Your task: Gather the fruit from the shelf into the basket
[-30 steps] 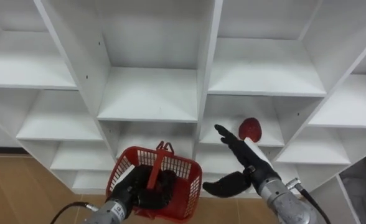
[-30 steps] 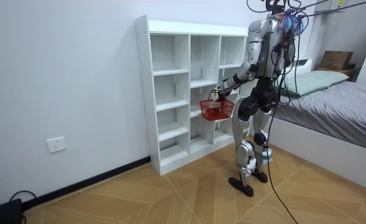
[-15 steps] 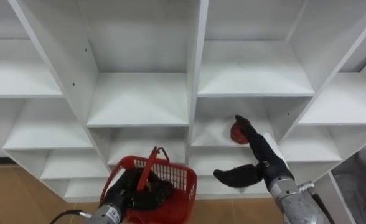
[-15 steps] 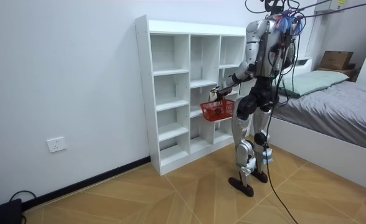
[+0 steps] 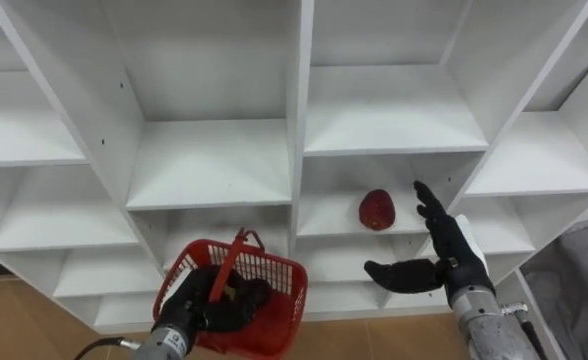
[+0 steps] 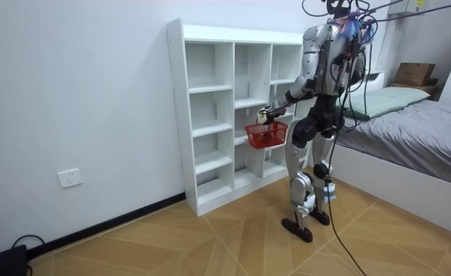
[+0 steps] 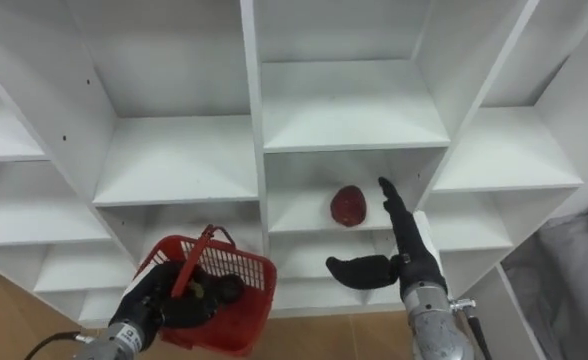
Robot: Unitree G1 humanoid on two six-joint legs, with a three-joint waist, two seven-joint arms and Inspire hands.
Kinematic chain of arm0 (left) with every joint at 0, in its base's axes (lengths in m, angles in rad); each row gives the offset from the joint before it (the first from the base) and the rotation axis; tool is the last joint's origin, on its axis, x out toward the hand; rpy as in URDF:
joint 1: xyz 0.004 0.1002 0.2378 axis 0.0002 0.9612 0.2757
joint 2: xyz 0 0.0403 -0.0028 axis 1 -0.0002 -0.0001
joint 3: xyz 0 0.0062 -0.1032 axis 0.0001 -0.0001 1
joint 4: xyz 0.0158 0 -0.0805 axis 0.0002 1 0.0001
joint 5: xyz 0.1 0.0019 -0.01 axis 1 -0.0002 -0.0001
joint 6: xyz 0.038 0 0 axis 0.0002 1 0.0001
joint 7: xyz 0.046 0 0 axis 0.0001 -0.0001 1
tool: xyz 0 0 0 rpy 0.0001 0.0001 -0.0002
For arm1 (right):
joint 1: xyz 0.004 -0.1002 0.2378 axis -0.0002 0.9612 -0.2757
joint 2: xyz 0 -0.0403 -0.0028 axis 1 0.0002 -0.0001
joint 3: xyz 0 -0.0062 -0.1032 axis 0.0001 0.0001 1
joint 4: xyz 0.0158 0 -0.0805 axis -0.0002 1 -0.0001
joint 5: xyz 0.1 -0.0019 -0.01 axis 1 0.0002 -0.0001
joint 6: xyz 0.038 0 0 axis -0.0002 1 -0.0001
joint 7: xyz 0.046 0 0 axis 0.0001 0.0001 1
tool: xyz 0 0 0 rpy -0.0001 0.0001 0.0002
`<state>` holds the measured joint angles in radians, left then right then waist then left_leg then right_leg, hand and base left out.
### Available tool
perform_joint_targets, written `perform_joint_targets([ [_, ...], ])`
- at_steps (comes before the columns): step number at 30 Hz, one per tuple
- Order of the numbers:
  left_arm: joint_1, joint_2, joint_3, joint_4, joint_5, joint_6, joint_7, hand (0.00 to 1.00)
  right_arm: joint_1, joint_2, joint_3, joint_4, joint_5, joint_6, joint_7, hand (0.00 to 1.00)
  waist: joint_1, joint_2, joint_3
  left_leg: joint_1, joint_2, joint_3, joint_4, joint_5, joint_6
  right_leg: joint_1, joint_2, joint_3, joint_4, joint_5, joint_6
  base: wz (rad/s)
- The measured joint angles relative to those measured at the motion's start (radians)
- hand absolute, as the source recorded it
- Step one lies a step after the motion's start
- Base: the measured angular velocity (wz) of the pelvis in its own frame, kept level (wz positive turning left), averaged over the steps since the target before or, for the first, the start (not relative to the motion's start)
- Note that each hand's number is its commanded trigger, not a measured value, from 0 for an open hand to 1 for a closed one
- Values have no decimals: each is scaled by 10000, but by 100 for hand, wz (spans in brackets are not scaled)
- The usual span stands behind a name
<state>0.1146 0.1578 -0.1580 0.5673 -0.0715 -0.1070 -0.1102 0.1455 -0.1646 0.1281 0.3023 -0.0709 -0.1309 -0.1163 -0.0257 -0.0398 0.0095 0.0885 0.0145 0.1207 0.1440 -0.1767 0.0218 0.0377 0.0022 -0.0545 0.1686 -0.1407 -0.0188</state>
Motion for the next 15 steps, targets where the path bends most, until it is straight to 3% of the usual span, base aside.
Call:
perform_joint_targets([
  [10,138,125,2,0,143,0,-94,100,13,-21,33,520,-99,-3,-167,0,57,-15,-16,-163,-3,-96,56,-1,0,-41,-15,-67,6,0,-1,2],
  [15,139,133,3,-94,301,0,-385,100,-265,-331,37,1016,-138,-5,-345,0,160,-28,-24,-247,-47,-343,166,-1,0,-43,-124,-331,1,-21,-6,14],
])
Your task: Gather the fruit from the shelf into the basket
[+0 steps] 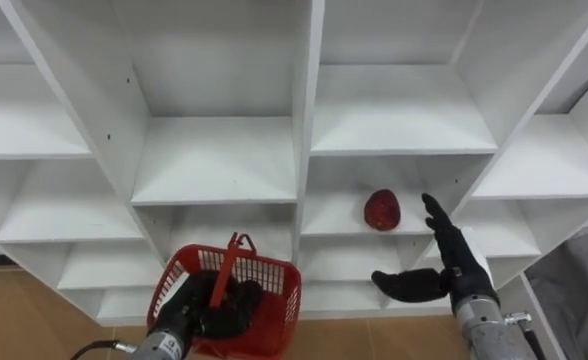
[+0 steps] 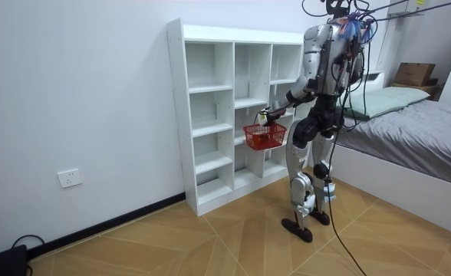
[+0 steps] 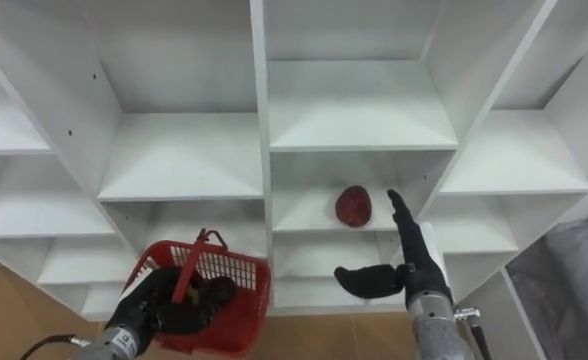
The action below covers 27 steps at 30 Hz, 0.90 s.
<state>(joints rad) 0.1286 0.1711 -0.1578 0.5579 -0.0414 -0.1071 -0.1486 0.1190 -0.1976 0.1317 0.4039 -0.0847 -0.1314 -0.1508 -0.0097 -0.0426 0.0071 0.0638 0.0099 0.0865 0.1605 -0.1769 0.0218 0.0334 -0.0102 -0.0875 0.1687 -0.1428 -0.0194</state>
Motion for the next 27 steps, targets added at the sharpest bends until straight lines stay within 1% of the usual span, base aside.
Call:
perform_joint_targets([
  [3,-2,16,8,0,113,0,-10,100,-226,-151,-9,395,89,-2,-141,0,177,-40,-7,-77,-18,-57,45,-1,-1,-54,-21,-121,13,-21,-8,7],
  [7,-2,68,6,3,189,2,-169,100,-645,-224,-8,632,380,-2,-231,0,322,-63,-28,-401,6,-83,171,0,-2,-302,-31,-186,88,-9,-33,4],
  [9,-17,72,3,2,559,16,-221,100,-1098,-284,36,1033,492,-12,-272,0,413,-86,-17,-666,11,-96,317,0,-1,-476,-53,-258,187,-8,-34,7],
  [13,-37,118,5,3,557,17,-328,100,-1693,-377,41,1740,860,-28,-352,0,454,-132,14,-908,-1,-241,410,0,-1,-641,-74,-424,182,-3,-43,13],
  [15,-38,206,7,5,558,18,-380,100,-1957,-398,41,1886,973,-28,-456,0,473,-177,38,-1079,-3,-348,447,1,-2,-798,-74,-461,175,-9,-49,7],
  [18,-45,218,11,4,559,107,-445,100,-2320,-415,24,2293,1107,-67,-712,0,476,-193,40,-1343,-17,-405,498,2,-1,-1021,-89,-517,203,-4,-56,5],
  [21,-47,217,150,3,561,223,-566,100,-2535,-422,8,2534,1161,-67,-991,0,537,-197,39,-1758,-19,-442,629,2,-1,-1325,-92,-532,262,2,-64,3],
  [24,-83,215,237,3,561,344,-594,100,-2536,-428,9,2597,1161,-67,-1014,0,667,-194,42,-1946,-9,-439,633,3,-1,-1572,-91,-536,363,2,-65,0],
  [27,-114,215,242,4,561,361,-598,100,-2538,-427,16,2785,1165,-67,-1018,0,728,-192,44,-1977,-12,-452,632,3,-1,-1587,-98,-567,356,2,-64,1],
])
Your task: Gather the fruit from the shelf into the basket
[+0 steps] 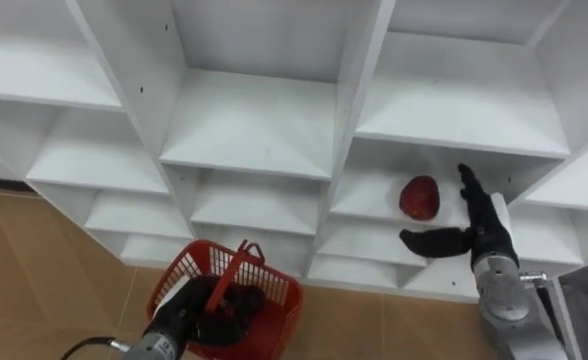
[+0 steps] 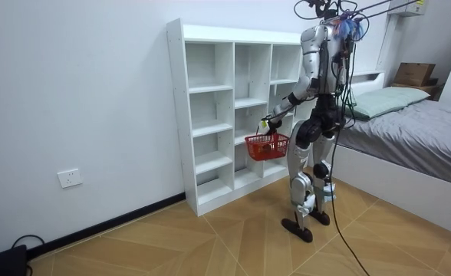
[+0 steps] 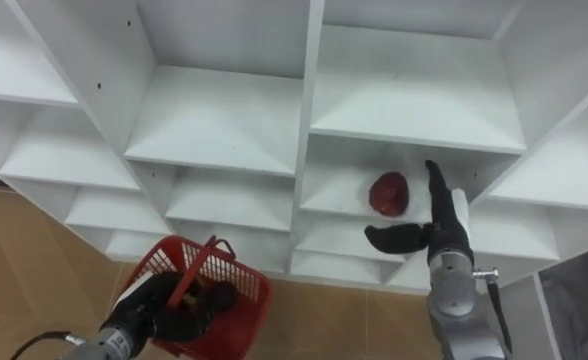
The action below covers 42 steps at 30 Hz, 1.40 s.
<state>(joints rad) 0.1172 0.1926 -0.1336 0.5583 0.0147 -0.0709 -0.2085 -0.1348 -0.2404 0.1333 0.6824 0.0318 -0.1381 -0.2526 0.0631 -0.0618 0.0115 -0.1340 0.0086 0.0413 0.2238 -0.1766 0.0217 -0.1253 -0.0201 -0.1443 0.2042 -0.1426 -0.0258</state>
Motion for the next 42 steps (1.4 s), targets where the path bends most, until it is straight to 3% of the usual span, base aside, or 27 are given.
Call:
perform_joint_targets([
  [7,-148,6,-54,63,20,213,-37,100,-226,-23,-14,333,82,3,-274,0,-29,83,51,-385,-7,-19,144,1,2,-305,-31,-119,55,8,-13,3],
  [12,-218,151,64,404,371,236,-231,100,-861,-440,-102,997,380,-15,-334,0,-17,208,111,-726,-2,-20,204,16,11,-681,-46,-98,186,17,-28,-1],
  [21,-787,200,98,442,377,243,-122,100,-1393,-562,-52,1440,414,-47,-589,0,256,209,113,-1100,6,134,295,34,14,-1155,-58,48,357,23,-35,-4],
  [42,-902,151,85,639,316,249,-188,100,-1916,-714,12,1445,382,-29,-499,0,266,158,190,-1421,41,265,467,35,17,-1504,-63,48,541,32,-49,-1],
])
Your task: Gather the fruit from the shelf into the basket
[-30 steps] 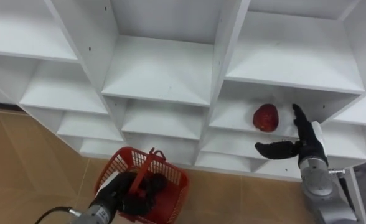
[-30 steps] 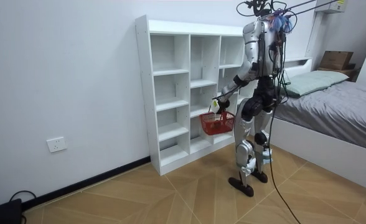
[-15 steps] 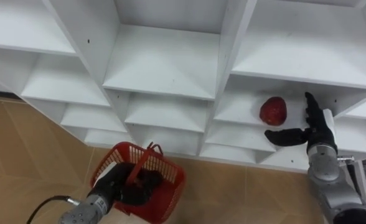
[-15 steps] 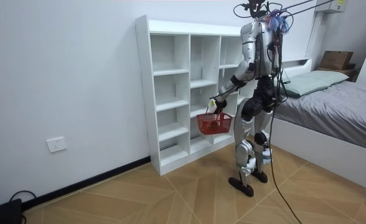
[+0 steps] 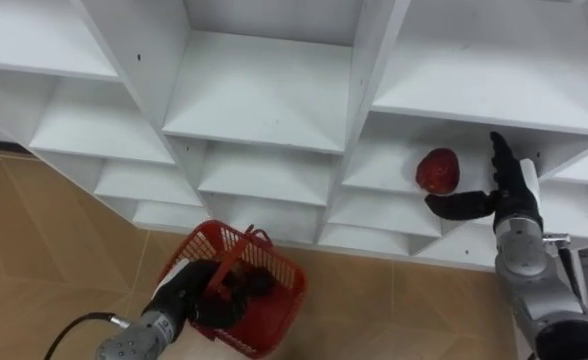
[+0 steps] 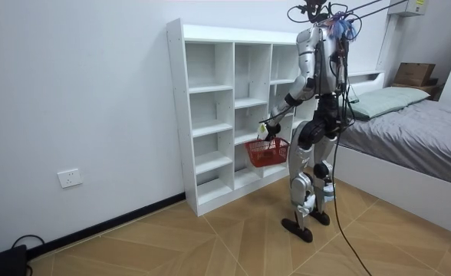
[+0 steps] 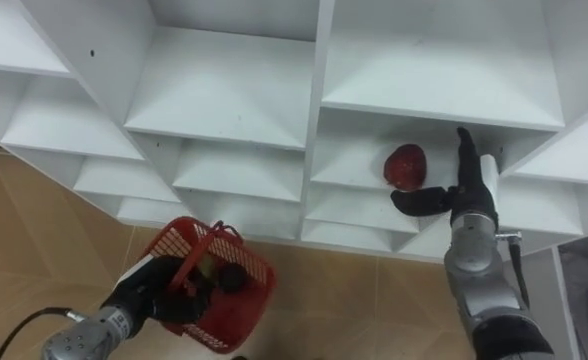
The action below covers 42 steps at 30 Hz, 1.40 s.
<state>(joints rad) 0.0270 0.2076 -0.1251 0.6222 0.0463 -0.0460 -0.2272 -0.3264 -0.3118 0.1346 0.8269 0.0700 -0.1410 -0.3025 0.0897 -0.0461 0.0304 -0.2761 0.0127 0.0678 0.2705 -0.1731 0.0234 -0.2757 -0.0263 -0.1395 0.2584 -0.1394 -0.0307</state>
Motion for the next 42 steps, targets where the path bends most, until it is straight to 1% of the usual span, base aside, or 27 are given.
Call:
perform_joint_targets([
  [2,4,-12,-5,65,-90,16,8,100,-4,1,0,-27,-16,1,0,0,1,22,5,-12,3,2,0,0,0,-13,6,11,1,1,-2,0],
  [8,-8,-72,-171,73,-161,33,187,100,-36,1,1,-151,-29,1,-1,0,14,89,-17,-100,8,4,6,0,0,-101,7,14,24,3,-5,0],
  [14,-53,-197,-171,73,-173,33,421,100,-140,1,2,-152,-51,0,0,0,14,90,-18,-138,9,18,6,1,0,-159,6,20,49,3,-5,0],
  [17,-115,-207,-173,73,-284,32,462,100,-154,1,2,-152,-54,0,0,0,15,91,-19,-136,10,21,6,1,0,-160,6,22,52,3,-6,0],
  [21,-174,-224,-176,278,-542,31,484,100,-154,1,2,-151,-223,1,5,0,14,129,-42,-135,12,28,13,2,1,-161,7,24,60,5,-7,0],
  [28,-224,-294,-189,485,-561,32,501,100,-154,12,38,-149,-357,0,8,0,57,138,-39,-124,17,53,15,4,1,-165,7,34,76,6,-10,0],
  [33,-561,-312,-770,1047,-954,32,500,100,-204,13,436,-149,-321,0,204,0,156,143,-37,-96,22,90,16,5,2,-172,7,71,121,6,-10,0],
  [42,-596,-313,-1103,1261,-1237,32,498,100,-360,14,631,-149,-316,0,333,0,212,148,-31,-96,15,93,19,31,20,-179,-12,59,165,7,-11,0],
])
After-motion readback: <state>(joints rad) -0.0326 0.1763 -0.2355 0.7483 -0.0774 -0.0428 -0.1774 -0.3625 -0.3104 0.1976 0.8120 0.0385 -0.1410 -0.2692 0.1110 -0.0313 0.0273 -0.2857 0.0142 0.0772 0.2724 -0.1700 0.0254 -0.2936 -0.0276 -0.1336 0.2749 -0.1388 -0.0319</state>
